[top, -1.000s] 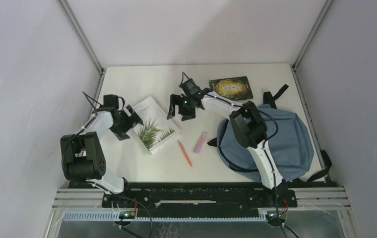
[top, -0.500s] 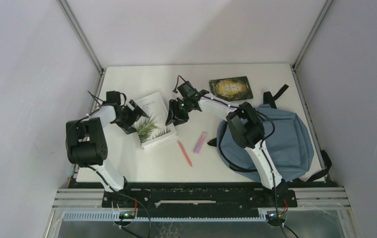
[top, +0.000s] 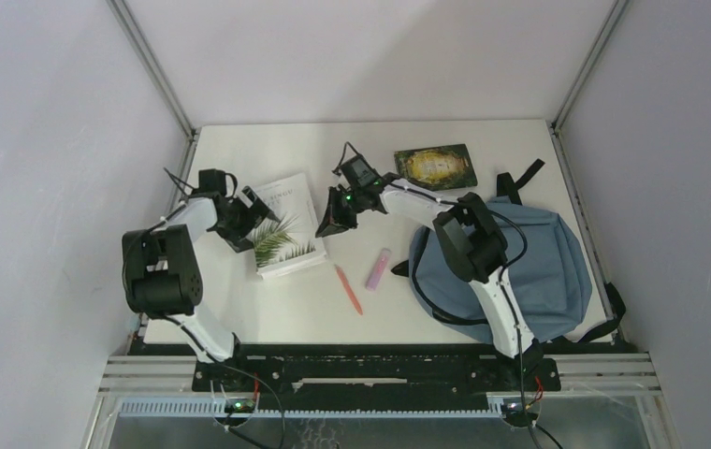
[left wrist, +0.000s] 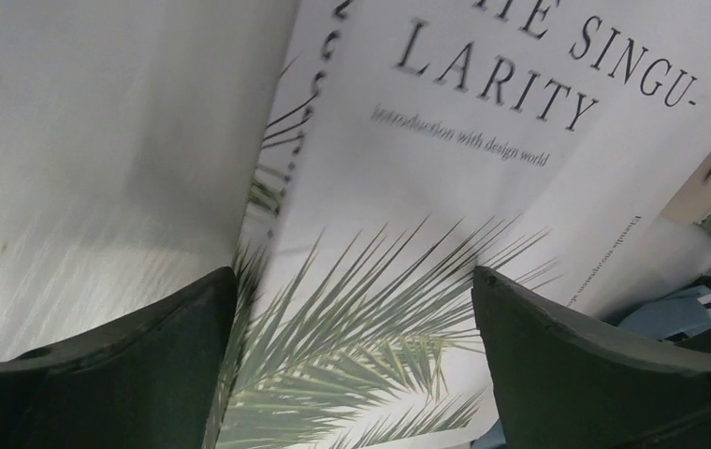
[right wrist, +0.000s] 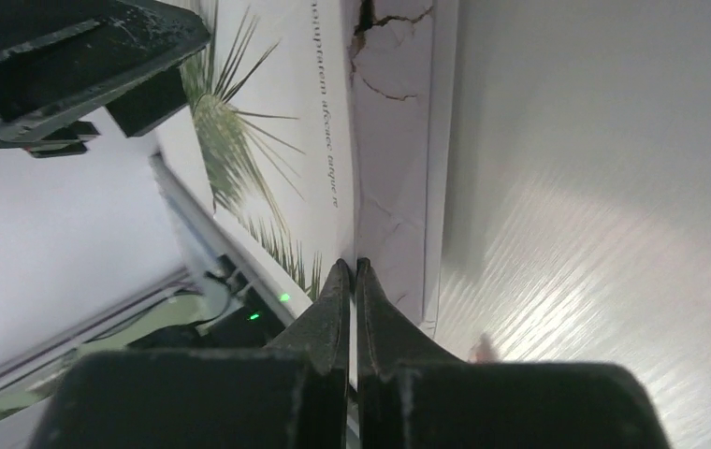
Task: Pack the student bag
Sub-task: Pick up the book from the center of the board.
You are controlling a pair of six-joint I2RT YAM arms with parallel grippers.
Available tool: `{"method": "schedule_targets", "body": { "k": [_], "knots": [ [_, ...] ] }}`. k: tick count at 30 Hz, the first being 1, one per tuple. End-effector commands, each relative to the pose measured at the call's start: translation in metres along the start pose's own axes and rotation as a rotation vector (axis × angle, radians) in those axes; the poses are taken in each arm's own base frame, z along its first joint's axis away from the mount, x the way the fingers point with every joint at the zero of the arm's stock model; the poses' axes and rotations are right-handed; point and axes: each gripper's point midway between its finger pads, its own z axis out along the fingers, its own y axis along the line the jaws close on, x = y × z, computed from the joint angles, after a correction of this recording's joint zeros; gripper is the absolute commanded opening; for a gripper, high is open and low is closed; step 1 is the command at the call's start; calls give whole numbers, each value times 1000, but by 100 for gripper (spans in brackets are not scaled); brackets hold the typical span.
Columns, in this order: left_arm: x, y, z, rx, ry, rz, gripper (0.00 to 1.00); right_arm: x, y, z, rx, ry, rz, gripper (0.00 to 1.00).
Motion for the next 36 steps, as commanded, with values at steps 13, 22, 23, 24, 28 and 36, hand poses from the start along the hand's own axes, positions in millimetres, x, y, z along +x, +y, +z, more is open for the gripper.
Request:
{"method": "schedule_targets", "body": {
  "k": [13, 22, 23, 24, 28, 36],
  "knots": [
    [10, -7, -161, -6, -312, 125, 100, -31, 85, -88, -344, -212, 259, 0],
    [89, 14, -170, 153, -282, -126, 100, -33, 91, -77, -383, -209, 297, 0],
    [95, 18, -167, 162, -273, -139, 100, -33, 91, -76, -382, -209, 301, 0],
    [100, 21, -163, 163, -263, -156, 100, -33, 90, -75, -382, -208, 302, 0],
    [104, 15, -156, 263, -272, -210, 100, -33, 92, -70, -394, -196, 308, 0],
    [91, 2, -137, 430, -328, -310, 100, -29, 99, -60, -405, -180, 301, 0]
  ]
}}
